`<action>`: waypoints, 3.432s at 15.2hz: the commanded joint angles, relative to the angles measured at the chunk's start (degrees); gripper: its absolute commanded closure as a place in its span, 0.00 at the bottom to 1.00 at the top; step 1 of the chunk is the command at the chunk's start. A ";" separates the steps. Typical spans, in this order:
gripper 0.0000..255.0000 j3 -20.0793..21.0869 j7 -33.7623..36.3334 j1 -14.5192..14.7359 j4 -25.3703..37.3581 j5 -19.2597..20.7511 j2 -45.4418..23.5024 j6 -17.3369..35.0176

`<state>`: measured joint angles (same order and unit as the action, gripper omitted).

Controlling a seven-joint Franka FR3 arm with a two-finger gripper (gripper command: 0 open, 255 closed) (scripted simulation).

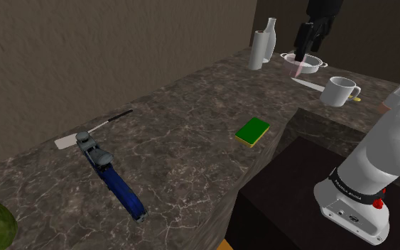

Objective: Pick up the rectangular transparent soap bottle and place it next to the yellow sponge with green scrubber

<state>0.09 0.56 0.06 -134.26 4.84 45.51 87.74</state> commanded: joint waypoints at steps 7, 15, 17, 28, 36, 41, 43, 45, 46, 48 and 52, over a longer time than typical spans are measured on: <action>0.00 -5.45 -4.69 -2.73 2.38 4.73 -7.54 5.47; 0.00 -12.29 -10.60 -5.63 9.00 8.68 -19.70 12.00; 0.00 -13.92 -12.11 -6.23 11.26 9.14 -23.05 13.40; 0.00 -21.92 -21.48 -9.87 28.19 6.97 -43.56 18.57; 0.00 -25.20 -28.97 -15.42 46.68 0.74 -61.11 18.04; 0.00 -25.39 -30.38 -17.38 49.63 -0.83 -65.35 19.40; 0.00 -25.40 -30.40 -17.51 48.41 -0.90 -65.57 20.84; 0.00 -25.40 -30.45 -17.66 47.27 -1.00 -65.84 22.26; 0.00 -25.40 -30.46 -17.70 46.93 -1.02 -65.92 22.67; 0.00 -25.40 -30.46 -17.70 46.95 -1.03 -65.93 22.66; 0.00 -25.40 -30.46 -17.71 46.95 -1.03 -65.93 22.66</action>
<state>-25.31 -29.89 -17.64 -87.31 3.81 -20.42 110.40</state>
